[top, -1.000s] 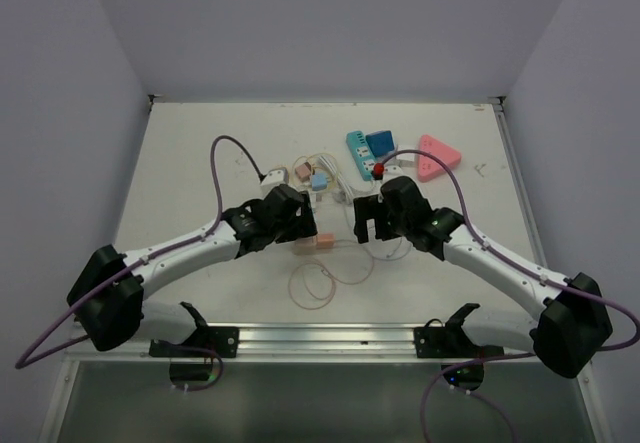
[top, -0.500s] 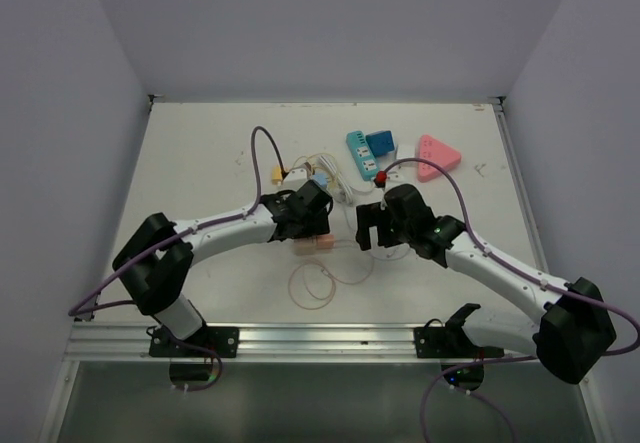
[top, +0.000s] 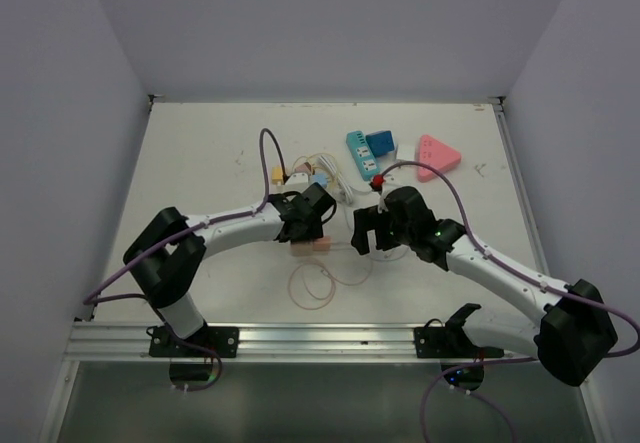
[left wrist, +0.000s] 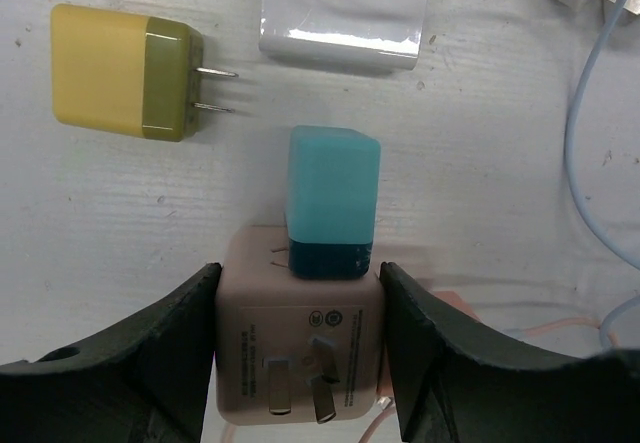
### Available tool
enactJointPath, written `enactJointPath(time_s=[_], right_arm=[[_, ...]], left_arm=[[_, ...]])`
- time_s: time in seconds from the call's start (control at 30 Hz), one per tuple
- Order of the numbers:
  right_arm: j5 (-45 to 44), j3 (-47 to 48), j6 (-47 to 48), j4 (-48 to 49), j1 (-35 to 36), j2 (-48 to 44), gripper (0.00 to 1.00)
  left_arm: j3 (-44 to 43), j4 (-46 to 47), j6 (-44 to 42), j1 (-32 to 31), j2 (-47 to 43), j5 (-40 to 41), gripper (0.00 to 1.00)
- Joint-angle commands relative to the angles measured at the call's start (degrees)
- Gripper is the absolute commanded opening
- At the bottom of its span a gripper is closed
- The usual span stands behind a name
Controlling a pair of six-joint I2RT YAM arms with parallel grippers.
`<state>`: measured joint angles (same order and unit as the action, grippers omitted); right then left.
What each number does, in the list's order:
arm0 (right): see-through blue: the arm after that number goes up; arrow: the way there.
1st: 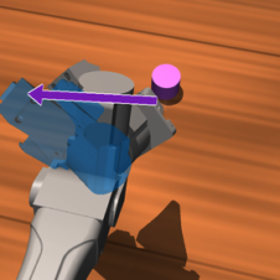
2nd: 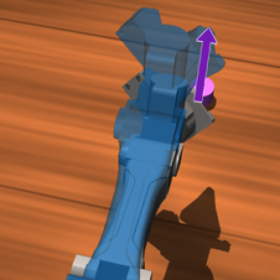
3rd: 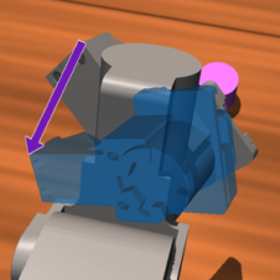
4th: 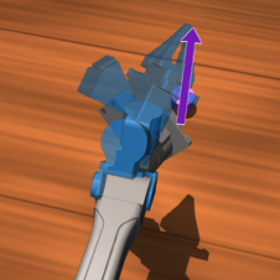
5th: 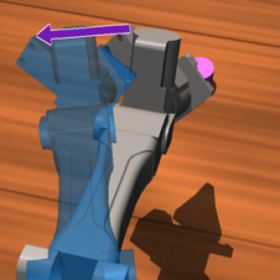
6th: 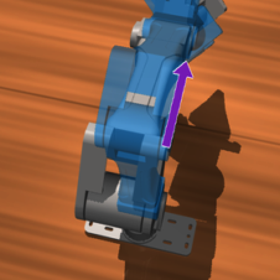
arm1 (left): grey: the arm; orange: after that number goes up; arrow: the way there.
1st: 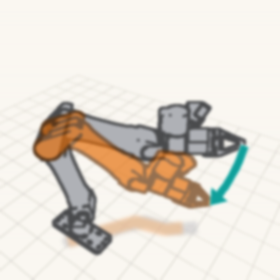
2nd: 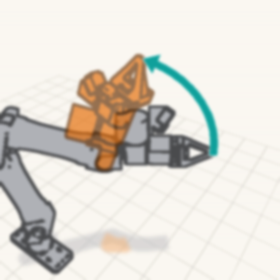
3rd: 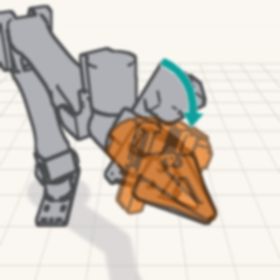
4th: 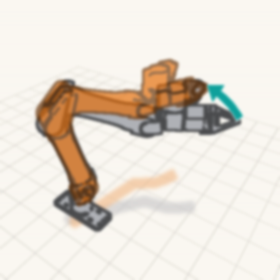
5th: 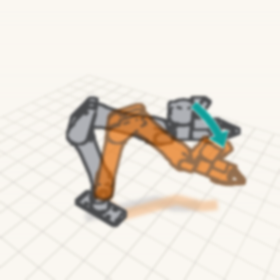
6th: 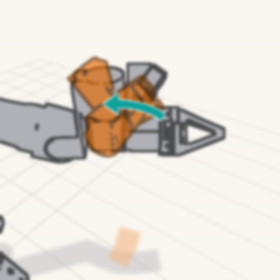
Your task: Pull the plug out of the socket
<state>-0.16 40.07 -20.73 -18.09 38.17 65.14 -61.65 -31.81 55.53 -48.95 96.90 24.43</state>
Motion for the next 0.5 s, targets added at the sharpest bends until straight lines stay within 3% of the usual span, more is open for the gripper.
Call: enactJointPath(time_s=[0.0,0.03,0.17,0.47], right_arm=[[8.3,-0.5,3.9,4.9,-0.2,-1.2,0.93],[10.5,-0.5,5.7,5.5,-0.1,-1.2,0.93],[16.2,0.6,9.4,7.6,0.6,0.0,0.91],[13.2,4.9,15.8,13.8,7.1,5.0,0.89]], left_arm=[[-2.0,-1.1,-0.6,-0.4,-2.4,2.4,0.35],[-2.0,-0.8,-1.3,-0.3,-3.0,2.4,0.23],[-2.4,1.5,-8.7,-0.2,-7.0,1.4,0.00],[-2.4,6.0,-21.3,3.2,-13.0,-11.1,0.00]])
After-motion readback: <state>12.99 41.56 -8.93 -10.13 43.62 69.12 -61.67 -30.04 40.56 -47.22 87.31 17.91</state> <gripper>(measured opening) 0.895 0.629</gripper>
